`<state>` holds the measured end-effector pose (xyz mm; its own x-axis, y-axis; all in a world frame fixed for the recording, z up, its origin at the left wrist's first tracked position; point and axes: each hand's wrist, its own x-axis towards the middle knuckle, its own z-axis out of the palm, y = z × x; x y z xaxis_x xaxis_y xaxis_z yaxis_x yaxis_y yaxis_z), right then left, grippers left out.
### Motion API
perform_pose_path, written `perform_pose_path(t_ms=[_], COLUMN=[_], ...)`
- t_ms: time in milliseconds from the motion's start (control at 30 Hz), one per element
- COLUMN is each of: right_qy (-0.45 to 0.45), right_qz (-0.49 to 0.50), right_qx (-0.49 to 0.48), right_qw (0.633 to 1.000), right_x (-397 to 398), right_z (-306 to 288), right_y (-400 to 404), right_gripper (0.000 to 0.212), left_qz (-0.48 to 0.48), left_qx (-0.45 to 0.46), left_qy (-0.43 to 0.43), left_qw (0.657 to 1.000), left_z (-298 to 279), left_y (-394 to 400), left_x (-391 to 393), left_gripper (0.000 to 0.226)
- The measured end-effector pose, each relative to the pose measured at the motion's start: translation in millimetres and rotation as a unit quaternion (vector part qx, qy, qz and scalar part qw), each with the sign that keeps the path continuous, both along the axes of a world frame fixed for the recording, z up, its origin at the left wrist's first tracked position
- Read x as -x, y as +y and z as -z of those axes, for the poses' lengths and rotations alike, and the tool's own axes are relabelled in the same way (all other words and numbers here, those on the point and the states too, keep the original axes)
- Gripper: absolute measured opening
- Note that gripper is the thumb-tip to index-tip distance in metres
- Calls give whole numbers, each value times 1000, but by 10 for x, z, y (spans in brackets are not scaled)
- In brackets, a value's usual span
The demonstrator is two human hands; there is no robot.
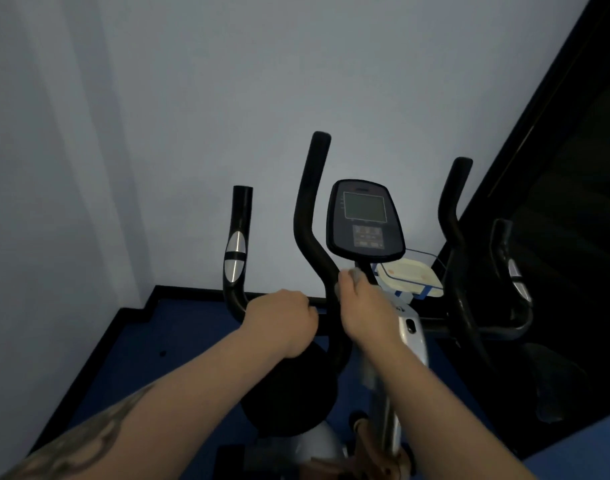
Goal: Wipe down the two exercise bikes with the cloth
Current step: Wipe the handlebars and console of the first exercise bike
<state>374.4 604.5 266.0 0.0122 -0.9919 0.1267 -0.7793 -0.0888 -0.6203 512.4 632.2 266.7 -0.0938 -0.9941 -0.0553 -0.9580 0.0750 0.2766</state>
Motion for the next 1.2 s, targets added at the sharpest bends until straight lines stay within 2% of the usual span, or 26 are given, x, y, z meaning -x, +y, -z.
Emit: perform_pose_path(t_ms=[67, 133, 167, 233, 300, 367, 400, 467, 567, 633, 667, 733, 767, 867, 900, 967, 1000, 1033, 1067, 1100, 1133, 1200], right_qy=[3, -24, -49, -54, -19, 8, -4, -27, -20, 20, -2, 46, 56, -2, 29, 69, 46, 61, 55, 87, 72, -50], right_qz=[-6, 23, 40, 29, 40, 64, 64, 67, 12, 15, 54, 65, 61, 54, 30, 17, 44, 44, 35, 19, 25, 39], right_qx=[-34, 44, 115, 151, 102, -11, -20, 34, 153, 121, 76, 6, 19, 108, 118, 76, 37, 12, -3, 21, 71, 138], right_qw=[999, 998, 991, 987, 994, 998, 998, 997, 988, 992, 996, 997, 996, 993, 992, 995, 997, 997, 998, 996, 995, 988], right_x=[-26, -41, -35, -14, -27, -84, -101, -82, 29, 12, -19, -101, -113, -59, -36, -21, -27, -30, -64, -66, -57, -46], right_z=[-61, 86, 171, 197, 139, -21, -39, 60, 210, 129, 61, -46, -29, 168, 180, 90, 17, -55, -71, -23, 96, 240], right_y=[-75, 127, 296, 443, 155, -99, -124, 48, 454, 218, 57, -57, -16, 296, 323, 97, -56, -158, -138, -54, 73, 406], right_gripper=[32, 40, 47, 54, 46, 38, 39, 42, 49, 45, 41, 35, 37, 52, 55, 42, 32, 26, 25, 25, 26, 35], left_qz=[-7, -7, -6, -3, -8, -21, -26, -25, -9, -4, -4, -11, -15, -19, -17, -10, -8, -9, -14, -18, -20, -23], left_qx=[5, 6, 7, 7, 2, -6, -4, 0, 2, 0, -1, -3, -1, 7, 8, 9, 7, 5, 4, 5, 8, 14], left_qy=[1, 2, 5, 4, -6, -12, -11, -10, -16, -22, -24, -20, -16, -5, -3, -9, -14, -14, -9, -5, -2, 3], left_qw=[1000, 1000, 1000, 1000, 1000, 1000, 1000, 1000, 1000, 1000, 1000, 1000, 1000, 1000, 1000, 1000, 1000, 1000, 1000, 1000, 1000, 1000], left_z=[5, 16, 25, 31, 18, -5, -10, -9, -3, -20, -30, -24, -16, 12, 16, 11, 3, -2, 2, 12, 26, 33], left_y=[-1, 12, 15, 7, -30, -28, -21, 4, 14, -2, -3, 6, 11, 15, 12, 5, 2, 2, 1, 3, 5, 6], left_x=[-9, -14, -13, 0, 6, 13, 9, 5, 21, 23, 26, 24, 14, 8, 13, 18, 16, 14, 11, 8, 4, 2], left_gripper=[37, 38, 38, 39, 39, 38, 36, 35, 35, 33, 32, 33, 34, 38, 37, 36, 36, 35, 36, 37, 39, 41])
